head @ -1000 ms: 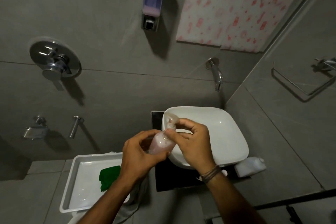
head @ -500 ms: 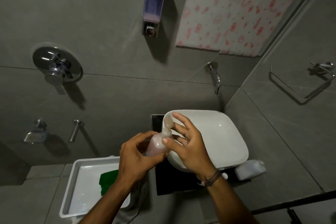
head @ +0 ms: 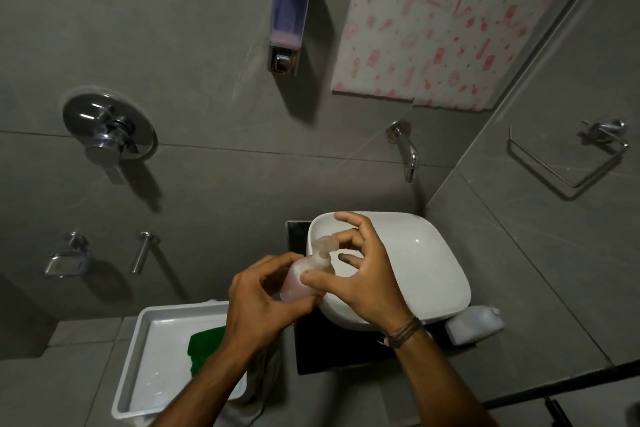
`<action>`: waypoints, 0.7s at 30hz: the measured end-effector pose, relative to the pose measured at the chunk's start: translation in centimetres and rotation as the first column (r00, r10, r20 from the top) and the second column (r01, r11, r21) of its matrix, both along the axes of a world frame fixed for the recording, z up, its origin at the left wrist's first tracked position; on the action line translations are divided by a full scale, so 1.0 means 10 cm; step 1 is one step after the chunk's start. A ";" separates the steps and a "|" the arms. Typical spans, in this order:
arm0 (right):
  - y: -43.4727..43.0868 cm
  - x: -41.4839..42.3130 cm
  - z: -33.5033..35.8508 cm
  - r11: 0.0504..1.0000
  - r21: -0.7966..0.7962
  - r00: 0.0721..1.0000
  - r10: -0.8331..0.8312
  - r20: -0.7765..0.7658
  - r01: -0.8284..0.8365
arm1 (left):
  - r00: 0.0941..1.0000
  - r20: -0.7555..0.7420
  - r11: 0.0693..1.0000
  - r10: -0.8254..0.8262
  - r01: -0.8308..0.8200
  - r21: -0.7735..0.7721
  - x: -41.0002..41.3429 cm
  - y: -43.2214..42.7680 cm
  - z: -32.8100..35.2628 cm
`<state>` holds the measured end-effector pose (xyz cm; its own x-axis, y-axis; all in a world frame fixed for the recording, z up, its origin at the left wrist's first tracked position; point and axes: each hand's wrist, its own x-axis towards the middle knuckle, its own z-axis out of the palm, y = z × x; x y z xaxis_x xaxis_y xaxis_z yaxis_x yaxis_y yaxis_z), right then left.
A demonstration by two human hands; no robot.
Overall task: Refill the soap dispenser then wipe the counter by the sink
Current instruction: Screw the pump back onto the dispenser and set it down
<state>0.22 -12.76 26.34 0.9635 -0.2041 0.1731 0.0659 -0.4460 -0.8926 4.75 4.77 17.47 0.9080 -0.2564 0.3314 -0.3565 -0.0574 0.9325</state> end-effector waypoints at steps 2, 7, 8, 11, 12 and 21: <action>-0.03 0.00 0.03 0.997 0.025 0.997 0.074 -0.036 -0.073 | 1.000 -0.003 1.000 0.006 -0.006 -0.012 -0.01 -0.01 0.01; -0.08 0.00 0.01 0.999 -0.054 0.999 0.001 0.035 0.001 | 1.000 0.002 1.000 0.001 -0.001 -0.007 -0.01 -0.02 0.04; -0.10 0.00 0.01 0.998 -0.048 0.999 0.038 0.011 -0.037 | 1.000 0.002 1.000 -0.001 0.001 -0.010 -0.01 -0.02 0.04; -0.13 -0.01 0.03 0.995 -0.047 0.995 0.091 -0.032 -0.092 | 1.000 0.010 1.000 0.003 -0.003 -0.009 -0.03 -0.04 0.06; -0.13 -0.01 0.03 0.996 -0.056 0.998 0.062 -0.003 -0.062 | 1.000 0.014 1.000 0.004 -0.004 -0.003 -0.03 -0.05 0.06; -0.17 0.00 0.06 0.995 -0.097 0.999 0.014 0.037 -0.010 | 1.000 0.007 1.000 -0.007 0.007 -0.010 -0.03 -0.08 0.07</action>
